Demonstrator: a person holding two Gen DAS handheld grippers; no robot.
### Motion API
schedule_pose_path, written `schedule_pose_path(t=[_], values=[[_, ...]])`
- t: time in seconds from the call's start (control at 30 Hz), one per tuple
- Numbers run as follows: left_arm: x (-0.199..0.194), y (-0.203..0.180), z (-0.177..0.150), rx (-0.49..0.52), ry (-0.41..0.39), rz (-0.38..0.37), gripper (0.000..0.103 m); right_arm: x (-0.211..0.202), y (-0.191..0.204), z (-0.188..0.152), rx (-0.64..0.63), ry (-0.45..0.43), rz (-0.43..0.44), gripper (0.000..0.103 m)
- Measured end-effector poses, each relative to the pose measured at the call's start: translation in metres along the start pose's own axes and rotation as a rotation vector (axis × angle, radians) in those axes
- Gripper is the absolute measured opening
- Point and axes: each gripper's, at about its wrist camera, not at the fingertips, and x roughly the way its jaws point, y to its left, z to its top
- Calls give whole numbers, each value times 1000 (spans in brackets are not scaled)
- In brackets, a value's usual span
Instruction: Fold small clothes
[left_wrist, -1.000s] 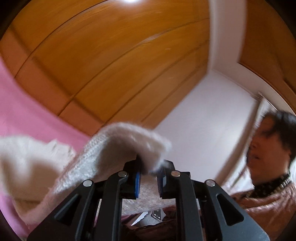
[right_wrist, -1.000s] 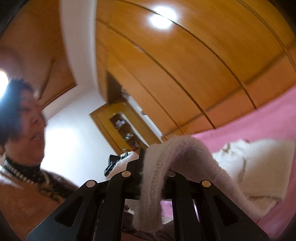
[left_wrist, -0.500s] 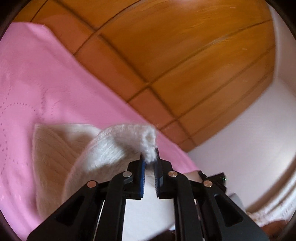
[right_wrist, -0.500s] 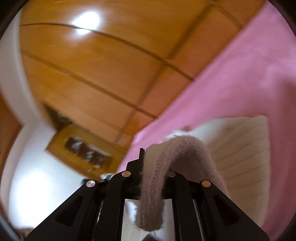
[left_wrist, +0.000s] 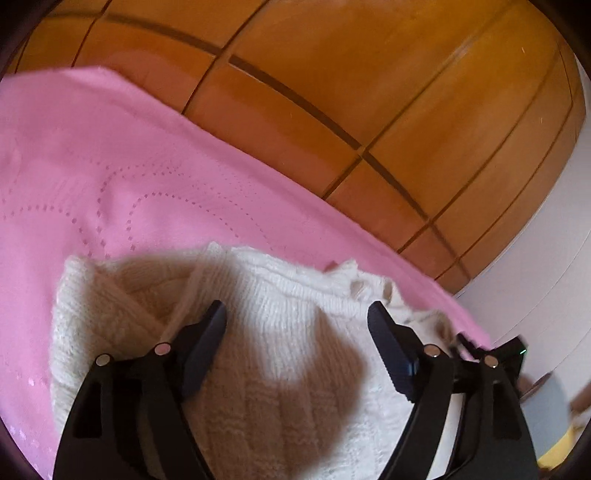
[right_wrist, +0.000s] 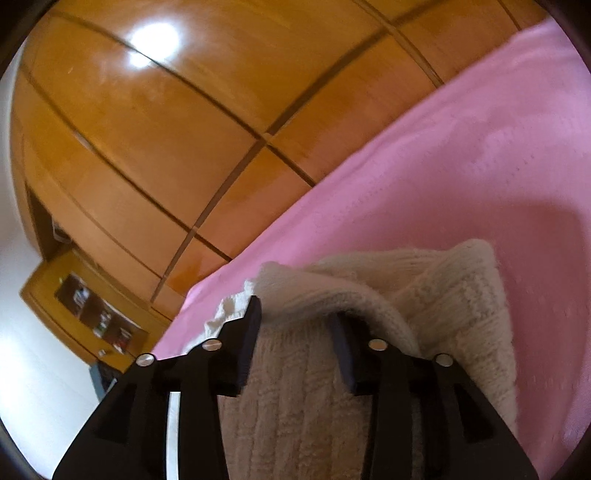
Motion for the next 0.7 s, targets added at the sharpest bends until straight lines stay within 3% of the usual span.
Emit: schedule_pose_path(t=[0.07,0.2,0.3,0.37,0.47,0.6,0.7], values=[[-2,-7,2,4,-10,34,78,-1,8,-2,-43,-2,-39,50],[-23,-38,-8,26,-51,62,94,0,44,-7,-222,28,-153,70],[-25,-50,-10,59,-47,70,97,10,50,1,-276,45,-244,71],[-18,-58,-11,96,-16,102,97,15,34,12,-204,40,-305,71],[-14,-53,-15,147,45,233,97,17,24,17,-160,34,-343,71],[-3,-52,-20,179,43,277,100,24,39,1,-294,39,-409,74],[-6,-57,-20,186,42,286,100,22,43,-8,-356,33,-414,83]])
